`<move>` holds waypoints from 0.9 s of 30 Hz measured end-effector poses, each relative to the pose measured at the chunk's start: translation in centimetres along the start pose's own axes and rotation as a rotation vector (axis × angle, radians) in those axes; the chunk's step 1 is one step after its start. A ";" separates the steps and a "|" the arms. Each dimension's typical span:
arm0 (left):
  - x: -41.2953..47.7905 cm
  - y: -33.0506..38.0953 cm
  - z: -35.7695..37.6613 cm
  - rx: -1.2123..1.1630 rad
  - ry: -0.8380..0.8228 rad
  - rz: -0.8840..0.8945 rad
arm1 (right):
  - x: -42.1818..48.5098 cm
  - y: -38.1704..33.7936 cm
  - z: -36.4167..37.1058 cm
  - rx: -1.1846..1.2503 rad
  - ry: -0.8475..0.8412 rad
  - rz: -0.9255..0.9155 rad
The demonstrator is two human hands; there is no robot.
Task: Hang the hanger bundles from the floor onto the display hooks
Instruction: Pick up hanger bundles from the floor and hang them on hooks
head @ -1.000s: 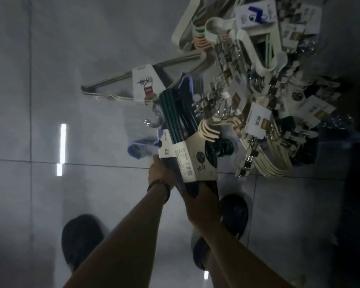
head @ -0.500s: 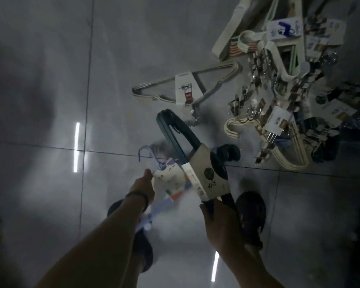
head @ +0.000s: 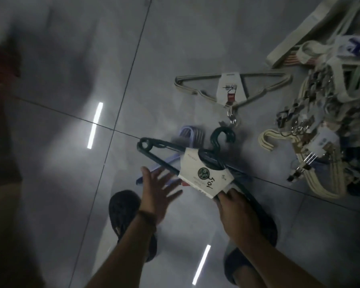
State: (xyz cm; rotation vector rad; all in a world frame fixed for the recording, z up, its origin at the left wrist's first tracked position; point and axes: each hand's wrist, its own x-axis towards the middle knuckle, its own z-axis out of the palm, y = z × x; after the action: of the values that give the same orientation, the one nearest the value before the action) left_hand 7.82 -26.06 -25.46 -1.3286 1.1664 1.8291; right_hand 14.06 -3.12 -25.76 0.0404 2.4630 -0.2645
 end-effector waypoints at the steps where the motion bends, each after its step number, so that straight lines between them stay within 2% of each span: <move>1: -0.8 -0.7 0.4 -0.052 -0.024 -0.040 | 0.3 -0.1 -0.2 -0.036 -0.042 -0.041; 3: -1.6 -2.1 1.4 -0.068 -0.004 -0.062 | 0.9 -0.6 -1.0 -0.084 -0.115 -0.122; 6: -1.1 -3.8 2.9 -0.212 0.106 -0.062 | 2.0 -1.0 -2.4 -0.126 -0.099 -0.231; 10: 0.5 -3.7 4.3 -0.383 0.144 -0.072 | 2.9 0.1 -4.5 0.018 -0.155 -0.311; 14: 2.2 -4.1 5.7 -0.430 0.258 -0.079 | 3.9 0.8 -6.6 0.204 0.101 -0.284; 16: 2.8 -4.9 6.0 -0.358 0.324 -0.159 | 6.3 0.5 -7.0 0.194 0.122 -0.168; 19: 3.4 -5.8 6.4 -0.275 0.389 -0.275 | 11.0 -0.2 -7.1 0.122 -0.069 -0.015; 23: 4.5 -5.5 6.6 -0.393 0.314 -0.292 | 15.2 -2.3 -5.8 0.254 -0.414 0.008; 25: 5.3 -5.9 6.5 -0.474 0.285 -0.273 | 15.9 -3.3 -4.9 0.248 -0.489 0.012; 27: 5.9 -6.7 6.5 -0.541 0.288 -0.243 | 16.3 -3.5 -3.9 0.175 -0.472 -0.006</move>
State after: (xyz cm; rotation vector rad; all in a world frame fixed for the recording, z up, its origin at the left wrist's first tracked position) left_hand 8.75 -17.44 -32.33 -1.9933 0.6096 1.8811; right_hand -1.44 -6.33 -32.16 0.0401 1.9675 -0.4381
